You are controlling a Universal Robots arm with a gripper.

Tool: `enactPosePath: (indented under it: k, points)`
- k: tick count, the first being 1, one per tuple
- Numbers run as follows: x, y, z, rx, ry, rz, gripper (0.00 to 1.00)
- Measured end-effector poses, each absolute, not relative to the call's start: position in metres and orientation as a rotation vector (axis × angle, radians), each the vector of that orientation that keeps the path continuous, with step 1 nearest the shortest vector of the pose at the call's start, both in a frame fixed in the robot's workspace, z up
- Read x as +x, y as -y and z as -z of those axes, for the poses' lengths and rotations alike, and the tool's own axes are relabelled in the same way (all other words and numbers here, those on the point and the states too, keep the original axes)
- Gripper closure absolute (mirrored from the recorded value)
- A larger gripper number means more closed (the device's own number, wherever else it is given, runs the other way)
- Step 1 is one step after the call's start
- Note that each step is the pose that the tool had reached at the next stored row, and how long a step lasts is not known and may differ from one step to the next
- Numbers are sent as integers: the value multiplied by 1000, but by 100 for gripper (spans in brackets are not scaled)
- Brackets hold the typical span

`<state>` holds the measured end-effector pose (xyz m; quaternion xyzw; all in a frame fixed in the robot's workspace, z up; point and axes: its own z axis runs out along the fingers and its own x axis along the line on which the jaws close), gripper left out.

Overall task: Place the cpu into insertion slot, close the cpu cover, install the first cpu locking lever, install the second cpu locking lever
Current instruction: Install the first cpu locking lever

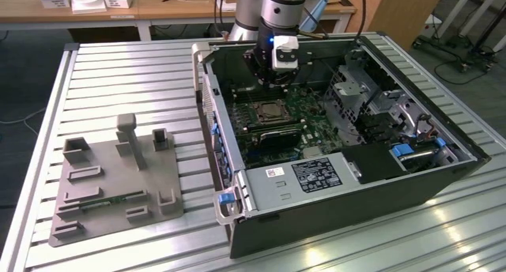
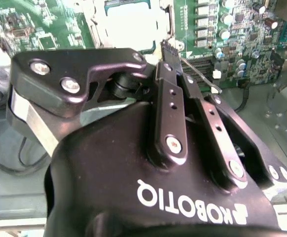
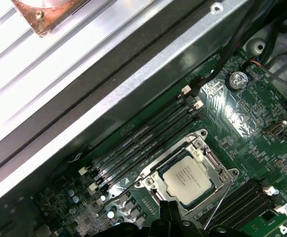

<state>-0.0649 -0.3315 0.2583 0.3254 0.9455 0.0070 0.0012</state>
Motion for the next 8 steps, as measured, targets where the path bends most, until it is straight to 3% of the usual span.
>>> enactPosePath:
  k: [8]
  points:
    - [-78,332,-258,961,-2989,-22,90]
